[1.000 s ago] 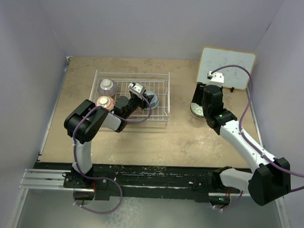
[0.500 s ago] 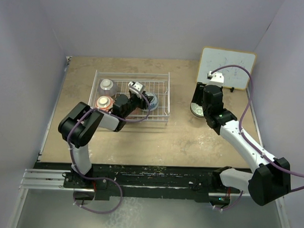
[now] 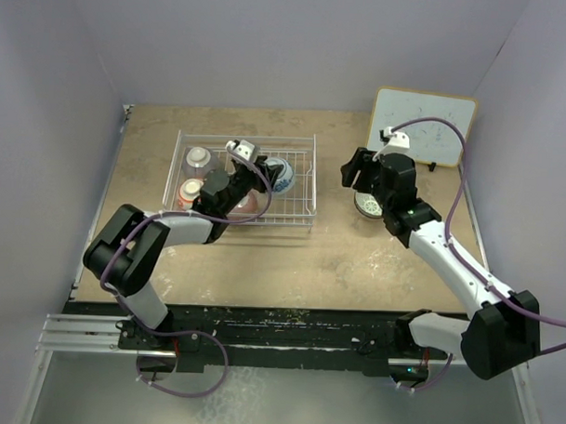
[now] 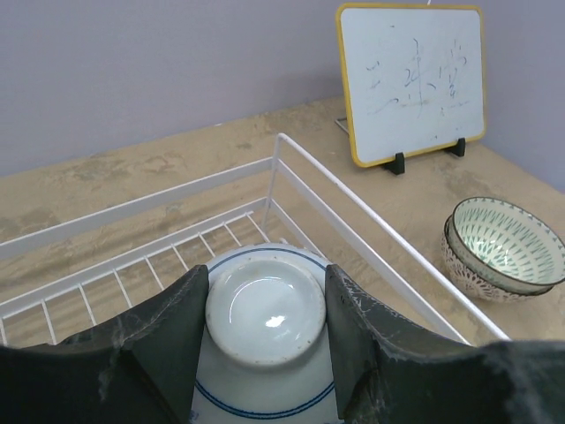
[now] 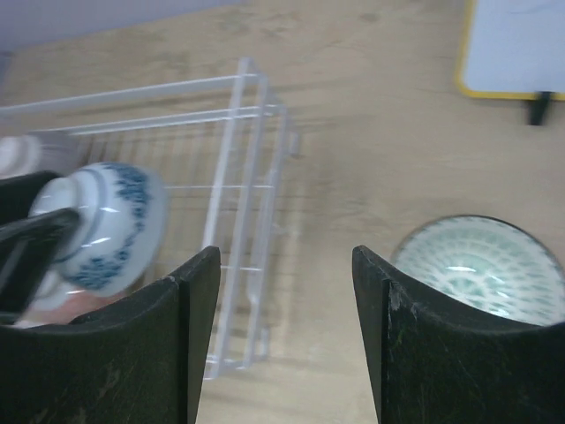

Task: Unload the bowls from the dish rack

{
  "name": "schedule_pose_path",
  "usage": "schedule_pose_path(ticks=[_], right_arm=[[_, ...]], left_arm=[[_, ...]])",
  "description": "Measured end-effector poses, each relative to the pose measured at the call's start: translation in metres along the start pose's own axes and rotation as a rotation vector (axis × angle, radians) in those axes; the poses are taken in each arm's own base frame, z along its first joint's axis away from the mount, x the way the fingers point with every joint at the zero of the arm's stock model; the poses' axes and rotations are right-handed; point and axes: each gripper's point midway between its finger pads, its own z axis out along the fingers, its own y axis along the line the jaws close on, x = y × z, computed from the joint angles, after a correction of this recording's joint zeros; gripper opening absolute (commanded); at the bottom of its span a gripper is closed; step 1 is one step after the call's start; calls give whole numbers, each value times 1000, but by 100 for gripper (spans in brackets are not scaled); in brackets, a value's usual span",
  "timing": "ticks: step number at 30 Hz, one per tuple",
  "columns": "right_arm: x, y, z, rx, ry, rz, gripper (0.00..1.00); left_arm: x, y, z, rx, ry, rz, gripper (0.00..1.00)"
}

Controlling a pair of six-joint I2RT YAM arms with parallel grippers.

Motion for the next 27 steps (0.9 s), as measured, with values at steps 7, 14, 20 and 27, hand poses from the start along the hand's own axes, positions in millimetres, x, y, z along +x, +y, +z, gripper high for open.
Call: schedule_pose_path(ticks=[7,14,20,27], right_arm=[[-17,67,-8,-342,-46,189,72],[-5,105,-12,-620,-20,380,85],[25,116,-6,-781,58,537,83],[13,131,-17,-930,20,572,79]], left_arm=[[-24,-5,-7,-16,-36,-109,0],[-45,-13,-17,9,-94,-290,0],[-46,-14,-26,28,-127,-454,0],[-52,-20,-28,80,-193,-586,0]])
